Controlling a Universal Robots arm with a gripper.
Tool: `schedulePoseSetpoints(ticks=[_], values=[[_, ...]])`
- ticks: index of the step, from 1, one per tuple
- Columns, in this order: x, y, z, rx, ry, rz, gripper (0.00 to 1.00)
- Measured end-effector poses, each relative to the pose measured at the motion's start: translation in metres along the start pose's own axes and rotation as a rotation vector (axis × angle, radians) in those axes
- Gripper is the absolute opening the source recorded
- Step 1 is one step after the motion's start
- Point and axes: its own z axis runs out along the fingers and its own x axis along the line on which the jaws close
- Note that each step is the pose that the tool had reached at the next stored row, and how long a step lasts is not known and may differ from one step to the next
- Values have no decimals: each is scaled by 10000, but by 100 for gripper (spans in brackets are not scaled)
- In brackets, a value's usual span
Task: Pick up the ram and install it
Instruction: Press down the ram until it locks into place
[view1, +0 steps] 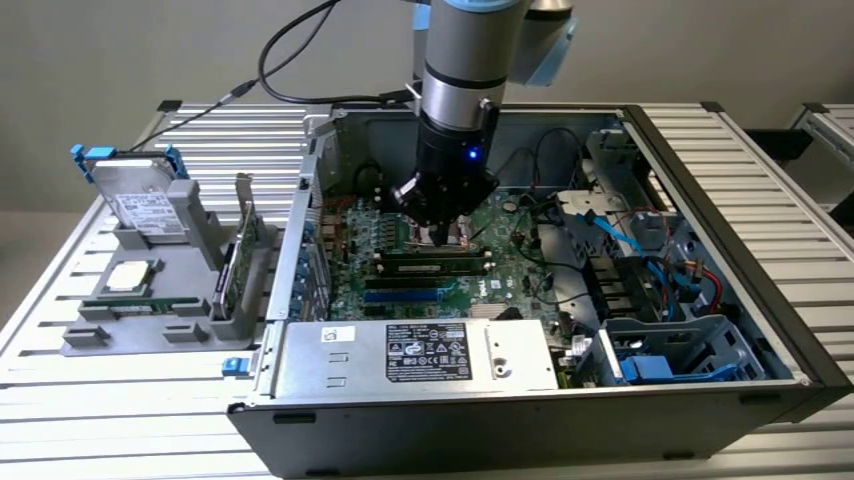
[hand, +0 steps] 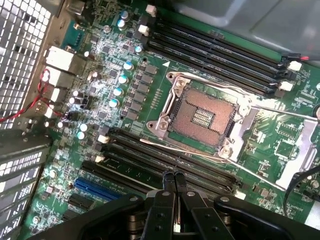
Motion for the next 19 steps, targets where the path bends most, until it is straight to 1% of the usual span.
schedulePoseSetpoints(ticks=[8, 19], values=[[0, 0, 2, -33, -95, 1053, 10], [0, 0, 8, -87, -196, 2504, 10]])
